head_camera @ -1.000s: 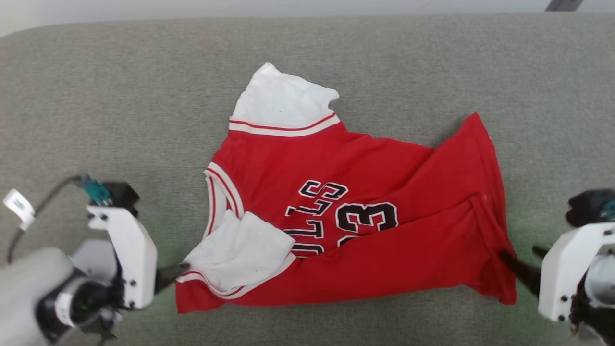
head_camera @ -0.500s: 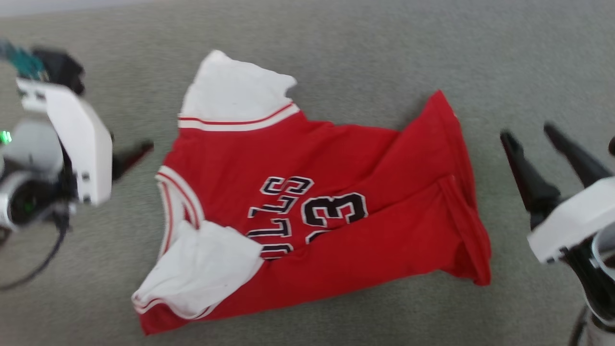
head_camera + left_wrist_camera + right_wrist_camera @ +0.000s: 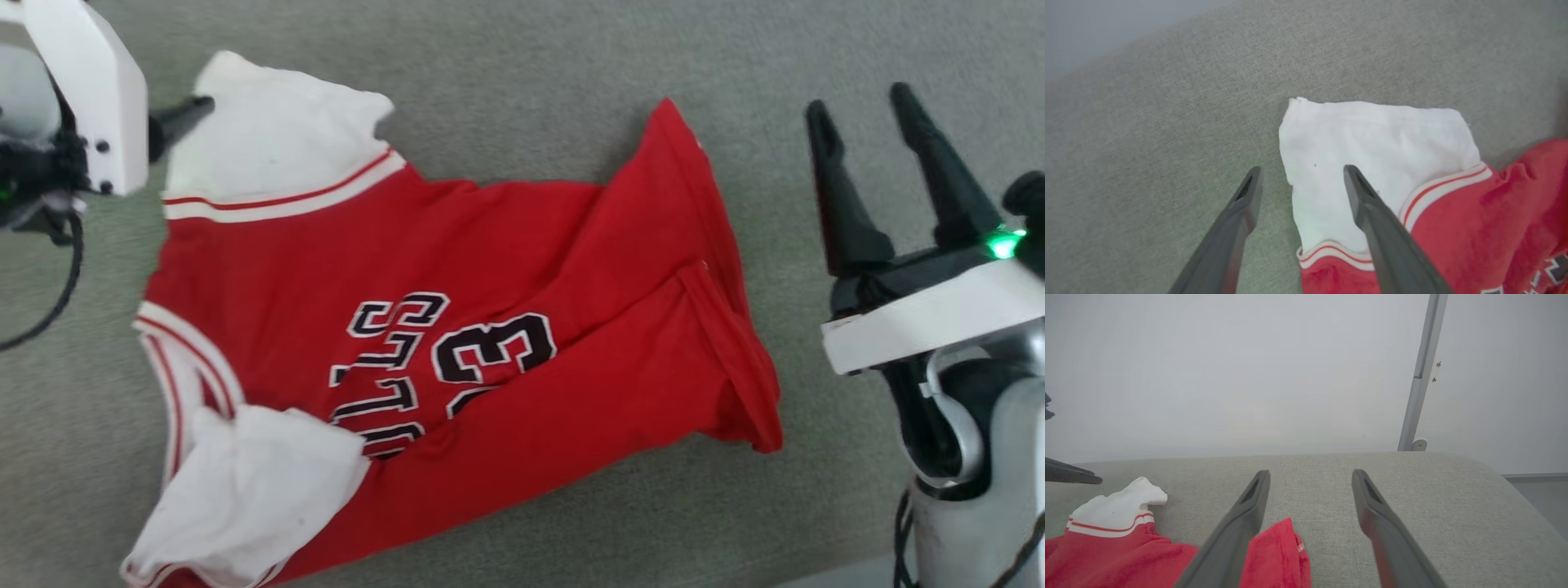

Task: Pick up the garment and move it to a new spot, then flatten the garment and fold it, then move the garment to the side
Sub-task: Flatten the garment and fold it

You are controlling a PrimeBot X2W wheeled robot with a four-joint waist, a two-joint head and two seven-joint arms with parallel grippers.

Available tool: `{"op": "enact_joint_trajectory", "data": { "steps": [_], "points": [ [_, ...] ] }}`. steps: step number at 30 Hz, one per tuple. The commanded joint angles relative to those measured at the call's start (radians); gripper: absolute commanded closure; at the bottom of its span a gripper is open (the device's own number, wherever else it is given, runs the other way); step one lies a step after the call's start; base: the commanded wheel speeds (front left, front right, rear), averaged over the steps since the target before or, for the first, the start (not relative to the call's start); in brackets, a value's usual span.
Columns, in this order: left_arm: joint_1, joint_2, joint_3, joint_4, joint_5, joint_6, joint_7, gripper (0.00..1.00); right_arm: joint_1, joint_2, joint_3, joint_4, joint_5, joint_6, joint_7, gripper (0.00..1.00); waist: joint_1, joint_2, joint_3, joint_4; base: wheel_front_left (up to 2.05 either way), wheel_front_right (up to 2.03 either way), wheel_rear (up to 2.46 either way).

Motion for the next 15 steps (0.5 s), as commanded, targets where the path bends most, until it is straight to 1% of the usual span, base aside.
{"op": "enact_joint_trajectory", "data": {
  "steps": [1,3,6,9,15],
  "points": [
    [-0.022,-0.012,-0.001,0.032,0.016,-0.010,0.000,0.00,-0.012,0.007,0.007,0.010,0.004,0.000,-0.012,0.00,0.0000,0.0000,0.031,-0.031,0.00,0.00,0.00],
    [-0.040,-0.024,-0.009,0.083,0.029,-0.026,0.008,0.00,-0.023,0.011,0.020,0.022,0.006,0.000,-0.020,0.00,0.0000,0.0000,0.045,-0.044,0.00,0.00,0.00],
    [-0.061,-0.054,-0.009,0.155,0.025,-0.039,0.015,0.00,-0.029,0.016,0.028,0.036,0.007,0.000,-0.023,0.00,0.0000,0.0000,0.063,-0.058,0.00,0.00,0.00],
    [-0.078,-0.084,-0.011,0.219,0.023,-0.038,0.025,0.00,-0.037,0.019,0.039,0.044,0.004,0.000,-0.009,0.00,0.0000,0.0000,0.075,-0.065,0.00,0.00,0.00],
    [-0.075,-0.142,-0.055,0.341,0.045,-0.028,0.084,0.00,-0.056,0.017,0.060,0.057,0.004,0.000,0.024,0.00,0.0000,0.0000,0.090,-0.067,0.00,0.00,0.00]
  ]
}}
